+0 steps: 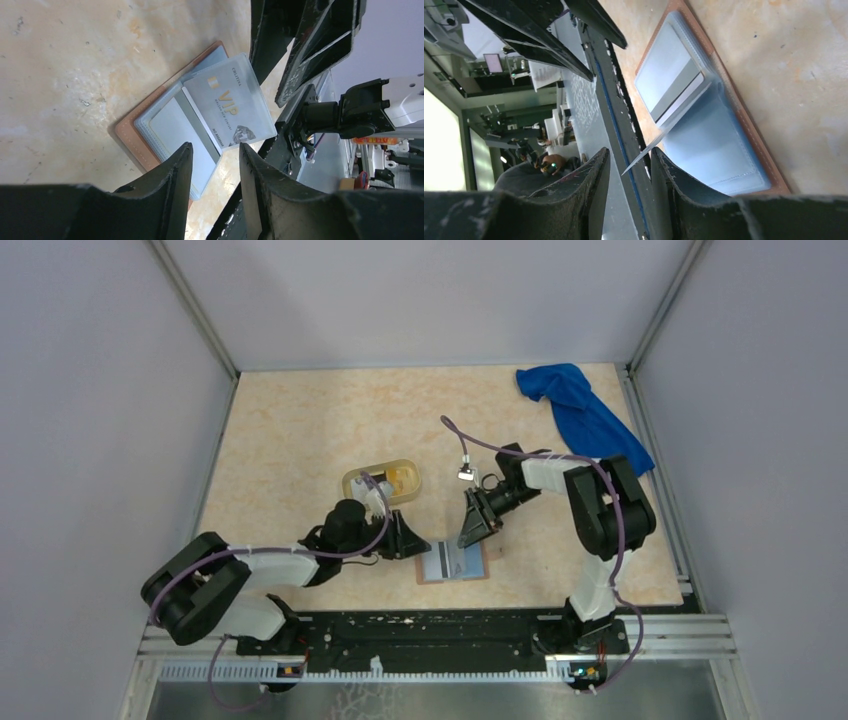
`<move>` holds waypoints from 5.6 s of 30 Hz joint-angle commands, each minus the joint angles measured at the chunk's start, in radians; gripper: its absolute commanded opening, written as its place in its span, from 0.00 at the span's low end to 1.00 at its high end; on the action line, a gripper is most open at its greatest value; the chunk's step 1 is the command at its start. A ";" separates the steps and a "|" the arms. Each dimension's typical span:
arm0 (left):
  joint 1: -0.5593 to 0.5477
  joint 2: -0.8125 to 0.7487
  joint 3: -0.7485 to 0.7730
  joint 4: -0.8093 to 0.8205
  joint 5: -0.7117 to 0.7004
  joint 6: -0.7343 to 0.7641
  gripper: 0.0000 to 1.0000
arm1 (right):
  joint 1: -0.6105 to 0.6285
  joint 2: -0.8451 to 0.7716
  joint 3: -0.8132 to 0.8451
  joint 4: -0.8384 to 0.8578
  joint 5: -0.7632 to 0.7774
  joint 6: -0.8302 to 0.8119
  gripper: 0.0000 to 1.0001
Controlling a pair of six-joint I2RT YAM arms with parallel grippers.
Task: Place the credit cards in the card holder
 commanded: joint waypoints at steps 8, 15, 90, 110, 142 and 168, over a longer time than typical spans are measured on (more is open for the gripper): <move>-0.033 0.102 0.012 0.150 0.044 -0.044 0.47 | 0.033 0.013 0.037 -0.009 -0.110 -0.047 0.39; -0.046 0.133 0.022 0.179 0.056 -0.056 0.55 | 0.061 0.037 0.038 -0.005 -0.143 -0.049 0.36; -0.055 -0.225 0.218 -0.500 -0.514 0.337 0.59 | 0.193 -0.569 0.094 0.351 0.476 -0.194 0.67; 0.302 0.145 0.470 -0.498 -0.308 0.378 0.64 | 0.145 -0.449 0.047 0.395 0.214 -0.104 0.70; 0.343 0.354 0.502 -0.353 -0.034 0.153 0.64 | 0.136 -0.416 0.064 0.358 0.220 -0.128 0.69; 0.343 0.397 0.447 -0.090 0.156 0.008 0.52 | 0.122 -0.432 0.065 0.356 0.211 -0.131 0.69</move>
